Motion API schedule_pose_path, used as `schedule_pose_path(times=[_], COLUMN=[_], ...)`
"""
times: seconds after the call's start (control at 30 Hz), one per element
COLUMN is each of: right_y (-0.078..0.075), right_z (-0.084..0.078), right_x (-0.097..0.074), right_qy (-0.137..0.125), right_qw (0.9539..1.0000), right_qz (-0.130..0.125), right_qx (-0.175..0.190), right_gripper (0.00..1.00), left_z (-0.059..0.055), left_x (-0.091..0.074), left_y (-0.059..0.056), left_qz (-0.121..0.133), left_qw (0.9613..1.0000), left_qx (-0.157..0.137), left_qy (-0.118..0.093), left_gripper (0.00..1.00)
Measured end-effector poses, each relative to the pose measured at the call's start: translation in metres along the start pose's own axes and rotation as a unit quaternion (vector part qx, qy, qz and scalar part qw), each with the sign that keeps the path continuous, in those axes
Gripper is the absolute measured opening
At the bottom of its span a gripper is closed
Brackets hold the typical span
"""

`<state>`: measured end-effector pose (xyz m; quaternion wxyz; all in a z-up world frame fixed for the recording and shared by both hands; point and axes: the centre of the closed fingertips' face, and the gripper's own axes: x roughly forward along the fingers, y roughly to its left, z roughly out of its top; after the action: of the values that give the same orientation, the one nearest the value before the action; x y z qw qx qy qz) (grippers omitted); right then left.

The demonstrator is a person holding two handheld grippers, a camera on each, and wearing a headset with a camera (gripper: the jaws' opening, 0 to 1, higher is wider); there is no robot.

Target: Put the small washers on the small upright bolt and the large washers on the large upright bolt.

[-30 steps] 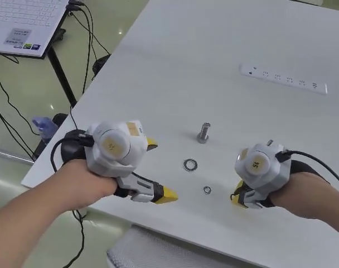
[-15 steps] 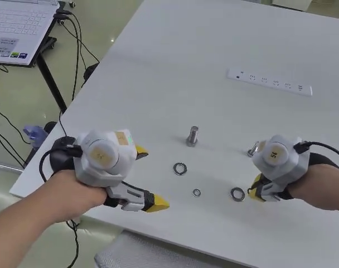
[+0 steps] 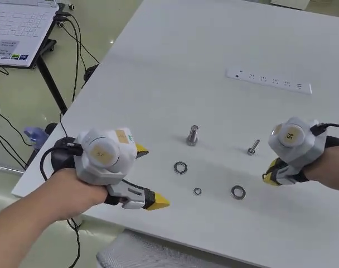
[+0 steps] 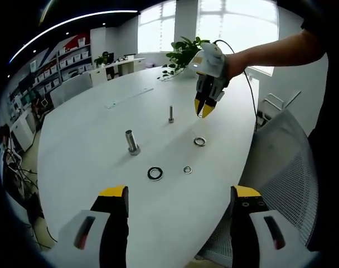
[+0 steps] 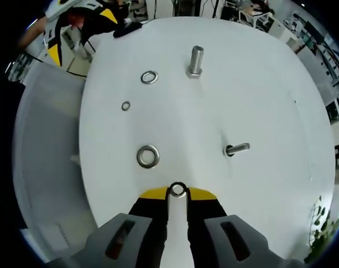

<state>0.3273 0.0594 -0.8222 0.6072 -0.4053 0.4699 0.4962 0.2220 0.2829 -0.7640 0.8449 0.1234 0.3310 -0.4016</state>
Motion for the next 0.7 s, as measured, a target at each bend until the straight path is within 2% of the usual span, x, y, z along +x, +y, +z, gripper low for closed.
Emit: schedule_pose_path(times=[0.13,0.33,0.53,0.7], right_y=[-0.009,-0.021,-0.041,-0.053], right_z=[0.005,0.011,0.022,0.03], right_x=[-0.008,-0.016,-0.024,-0.026], right_qy=[-0.002,-0.003,-0.01,-0.012], right_qw=[1.0,0.9999,0.9996,0.9994], right_qz=[-0.007,-0.016,-0.027,-0.031], right_qx=[0.002,0.001,0.0,-0.001], right_gripper=[0.12,0.12,0.12,0.12], left_z=[0.002,0.0,-0.004,-0.003], left_x=[-0.001,-0.001,0.002,0.003], left_y=[0.0,0.004,0.006,0.006], left_qz=[0.0,0.003,0.005,0.004], left_qw=[1.0,1.0,1.0,1.0], left_qx=[-0.007,-0.005,0.0,-0.006], left_qy=[-0.007,-0.002,0.004,0.001], left_gripper=[0.74,0.74,0.74,0.75])
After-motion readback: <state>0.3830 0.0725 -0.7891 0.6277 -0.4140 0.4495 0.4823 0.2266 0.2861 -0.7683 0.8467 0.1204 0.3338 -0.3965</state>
